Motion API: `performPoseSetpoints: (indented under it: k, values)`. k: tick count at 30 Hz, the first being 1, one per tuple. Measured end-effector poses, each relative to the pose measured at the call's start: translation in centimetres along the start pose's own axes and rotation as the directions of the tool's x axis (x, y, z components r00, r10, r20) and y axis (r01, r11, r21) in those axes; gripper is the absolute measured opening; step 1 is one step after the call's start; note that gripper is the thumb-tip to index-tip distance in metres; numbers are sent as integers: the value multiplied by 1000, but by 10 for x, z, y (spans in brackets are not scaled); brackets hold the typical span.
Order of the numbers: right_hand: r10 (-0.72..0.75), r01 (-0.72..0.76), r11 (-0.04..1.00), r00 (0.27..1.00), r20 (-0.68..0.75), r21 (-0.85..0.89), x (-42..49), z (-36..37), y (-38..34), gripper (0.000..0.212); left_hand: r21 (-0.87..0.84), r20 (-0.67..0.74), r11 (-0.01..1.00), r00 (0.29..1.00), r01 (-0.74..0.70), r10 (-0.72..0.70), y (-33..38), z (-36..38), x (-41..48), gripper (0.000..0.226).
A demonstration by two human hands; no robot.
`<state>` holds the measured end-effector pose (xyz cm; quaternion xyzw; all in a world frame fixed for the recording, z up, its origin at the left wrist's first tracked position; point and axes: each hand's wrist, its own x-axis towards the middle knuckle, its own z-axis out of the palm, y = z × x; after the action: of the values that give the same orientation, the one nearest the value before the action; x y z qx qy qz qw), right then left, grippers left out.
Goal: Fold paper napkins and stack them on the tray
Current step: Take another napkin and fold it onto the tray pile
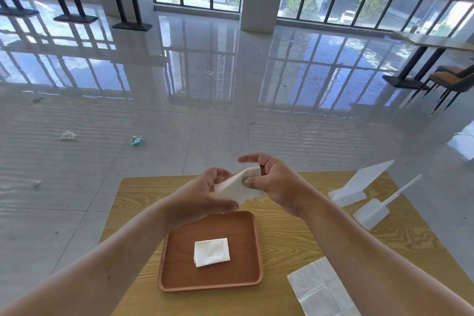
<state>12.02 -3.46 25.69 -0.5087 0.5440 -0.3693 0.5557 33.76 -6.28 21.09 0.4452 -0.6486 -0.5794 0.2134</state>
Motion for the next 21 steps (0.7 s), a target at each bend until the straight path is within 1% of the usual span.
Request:
performPoseSetpoints:
  k: [2,3,4,5,6,7,8,9,11,13,16,17,18,19,21]
  values:
    - [18,-17,991,1000,-3,136,3,-3,-3,44,136,49,991,999,-2,-5,-2,-2,-4,86]
    - [38,-39,975,999,11,218,4,-5,-3,46,208,33,978,999,-17,10,-3,-1,-5,91]
    - [55,-62,959,998,33,277,4,-7,-4,46,260,-12,965,999,-46,51,-3,-1,-4,90]
    - [66,-80,951,996,55,298,4,-8,-4,47,275,-66,958,992,-85,107,-2,-1,-2,81]
    - [72,-89,953,995,70,289,4,-9,-3,48,250,-118,960,980,-127,160,0,-1,1,65]
    - [74,-91,961,994,75,263,3,-10,-2,48,203,-162,966,968,-158,193,2,-2,3,45]
    - [72,-87,969,995,70,231,3,-11,-1,48,155,-197,972,958,-179,208,5,-3,6,30]
    - [72,-82,976,996,60,203,3,-11,0,47,128,-223,973,951,-191,215,8,-4,8,26]
    - [73,-77,986,997,36,149,3,-12,2,43,106,-228,978,953,-179,199,13,-7,9,31]
    - [65,-66,994,998,11,85,5,-11,4,33,45,-213,985,962,-167,173,14,-10,10,32]
    - [20,-26,994,998,-60,-102,8,-8,7,11,-116,-202,985,974,-127,102,17,-11,11,34]
    - [-1,-14,986,996,-85,-168,8,-7,7,5,-162,-187,982,980,-100,69,17,-12,11,34]
    - [-14,-7,980,994,-106,-201,9,-7,7,4,-216,-156,974,987,-70,36,16,-13,11,32]
    - [-19,-4,981,993,-120,-193,9,-8,7,6,-275,-111,960,994,-42,12,16,-14,10,33]
    - [-9,0,997,993,-119,-74,10,-10,6,7,-372,-10,928,1000,2,-6,14,-15,8,41]
